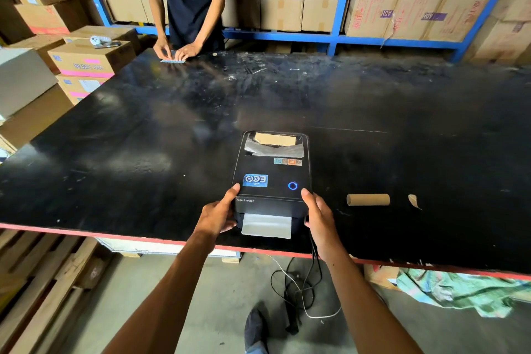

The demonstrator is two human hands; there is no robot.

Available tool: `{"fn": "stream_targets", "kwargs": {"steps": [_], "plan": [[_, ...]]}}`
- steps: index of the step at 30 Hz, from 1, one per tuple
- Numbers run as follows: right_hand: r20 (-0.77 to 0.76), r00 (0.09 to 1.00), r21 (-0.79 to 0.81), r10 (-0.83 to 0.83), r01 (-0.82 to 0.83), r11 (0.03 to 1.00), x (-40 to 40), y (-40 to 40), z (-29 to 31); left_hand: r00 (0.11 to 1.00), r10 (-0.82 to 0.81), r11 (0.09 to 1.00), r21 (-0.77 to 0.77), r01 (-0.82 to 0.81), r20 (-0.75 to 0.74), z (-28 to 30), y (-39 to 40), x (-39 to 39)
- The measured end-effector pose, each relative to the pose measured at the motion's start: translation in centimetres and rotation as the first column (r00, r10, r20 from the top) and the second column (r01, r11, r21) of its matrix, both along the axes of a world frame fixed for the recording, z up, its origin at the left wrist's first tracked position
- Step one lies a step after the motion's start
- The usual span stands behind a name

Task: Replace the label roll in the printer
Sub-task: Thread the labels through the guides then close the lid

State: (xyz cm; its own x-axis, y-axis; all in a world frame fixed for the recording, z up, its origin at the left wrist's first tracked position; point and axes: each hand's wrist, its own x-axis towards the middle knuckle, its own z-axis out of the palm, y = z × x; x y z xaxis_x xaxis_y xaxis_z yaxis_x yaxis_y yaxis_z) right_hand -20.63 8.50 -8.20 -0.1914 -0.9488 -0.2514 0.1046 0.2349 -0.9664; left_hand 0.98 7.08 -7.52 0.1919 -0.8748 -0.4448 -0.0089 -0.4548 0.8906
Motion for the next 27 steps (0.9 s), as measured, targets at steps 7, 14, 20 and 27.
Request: {"fn": "stream_targets", "kwargs": {"steps": [7,14,20,27], "plan": [[-0.009,1.000,-0.012,0.028,-0.028,1.000,0.18,0.37,0.54,1.000,-0.007,1.000,-0.018,0.007,-0.009,0.00,0.17,-0.10],[-0.011,1.000,-0.024,0.028,-0.028,0.999,0.35,0.33,0.62,0.999,-0.002,0.999,-0.036,0.000,-0.037,0.32,0.33,-0.41],[-0.028,0.999,-0.019,0.026,-0.027,0.999,0.36,0.19,0.35,0.999,-0.003,0.999,-0.042,0.001,-0.037,0.72,0.61,-0.64],[-0.072,0.997,-0.016,0.001,-0.003,1.000,0.52,0.56,0.85,0.999,0.016,0.999,-0.040,-0.018,-0.051,0.71,0.71,-0.64]]}}
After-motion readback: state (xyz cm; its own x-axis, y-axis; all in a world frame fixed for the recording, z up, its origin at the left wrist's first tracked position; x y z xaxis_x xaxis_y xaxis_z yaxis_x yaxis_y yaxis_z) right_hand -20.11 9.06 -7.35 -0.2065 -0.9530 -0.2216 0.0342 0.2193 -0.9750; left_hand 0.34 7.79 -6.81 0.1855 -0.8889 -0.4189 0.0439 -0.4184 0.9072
